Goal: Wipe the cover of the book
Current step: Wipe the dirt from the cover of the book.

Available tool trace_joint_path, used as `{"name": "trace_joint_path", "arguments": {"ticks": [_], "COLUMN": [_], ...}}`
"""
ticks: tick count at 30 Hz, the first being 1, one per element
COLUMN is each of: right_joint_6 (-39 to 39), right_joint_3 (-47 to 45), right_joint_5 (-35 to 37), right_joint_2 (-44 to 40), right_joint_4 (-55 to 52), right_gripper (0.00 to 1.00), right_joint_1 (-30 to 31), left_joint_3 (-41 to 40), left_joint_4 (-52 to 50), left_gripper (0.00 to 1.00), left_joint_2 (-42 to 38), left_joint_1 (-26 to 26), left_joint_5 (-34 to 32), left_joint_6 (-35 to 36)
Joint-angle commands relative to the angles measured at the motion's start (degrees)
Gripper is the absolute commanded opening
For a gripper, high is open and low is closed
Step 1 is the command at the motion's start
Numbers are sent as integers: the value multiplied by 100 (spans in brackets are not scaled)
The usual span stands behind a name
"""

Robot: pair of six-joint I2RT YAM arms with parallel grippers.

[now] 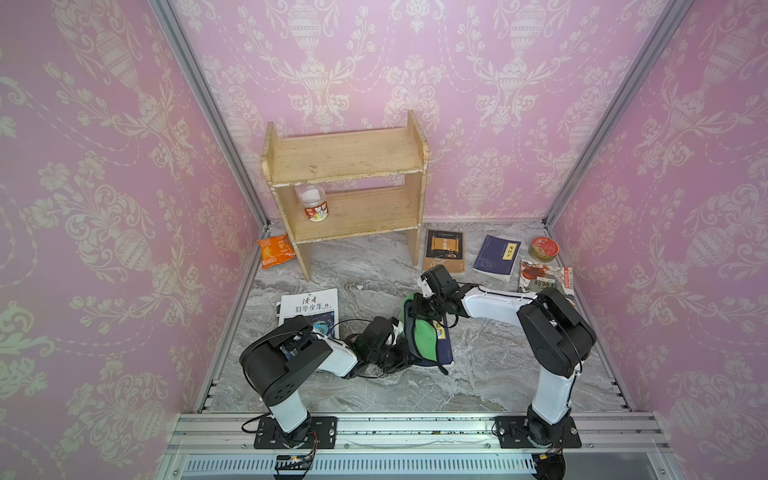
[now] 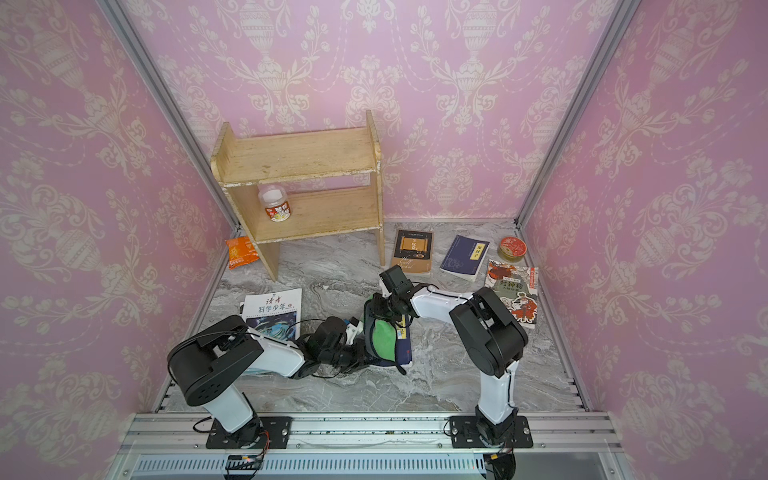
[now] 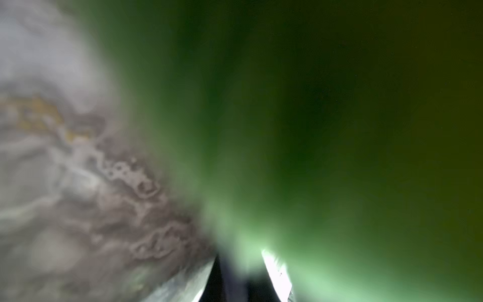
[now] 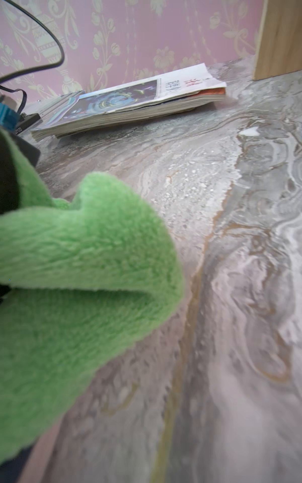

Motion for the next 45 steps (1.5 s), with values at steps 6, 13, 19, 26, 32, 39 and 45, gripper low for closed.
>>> {"name": "trace_joint_path", "arguments": {"ticks": [6, 13, 19, 26, 32, 39, 45], "right_joint_6": [-190, 82, -80, -364, -478, -318, -250], "right_joint_3": [-1590, -2164, -1056, 374, -250, -2267, -2942], "right_joint_5": [431, 561, 864, 336, -38, 505, 684], "right_joint_2": [-1158, -1611, -380, 628, 220, -951, -1445], "right_joint_4": [-348, 29, 182, -247, -338, -362, -449], "right_gripper": [0, 0, 0, 0, 0, 0, 0], "right_joint_1": [377, 913, 531, 188, 871, 432, -574], "left_joint_3": [-125, 160, 149, 37, 171, 252, 503], "left_joint_4": [-1197, -1576, -1943, -2184, -2361, -2880, -3775], "left_gripper": [0, 0, 0, 0, 0, 0, 0], "left_joint_2": [-33, -14, -293, -586, -581, -872, -1498], "left_joint_1": [-36, 28, 29, 28, 105, 630, 923], "left_joint_5": [-222, -84, -112, -257, -302, -273, -327], "left_joint_6": [631, 878, 987, 1031, 1120, 1369, 1749]}}
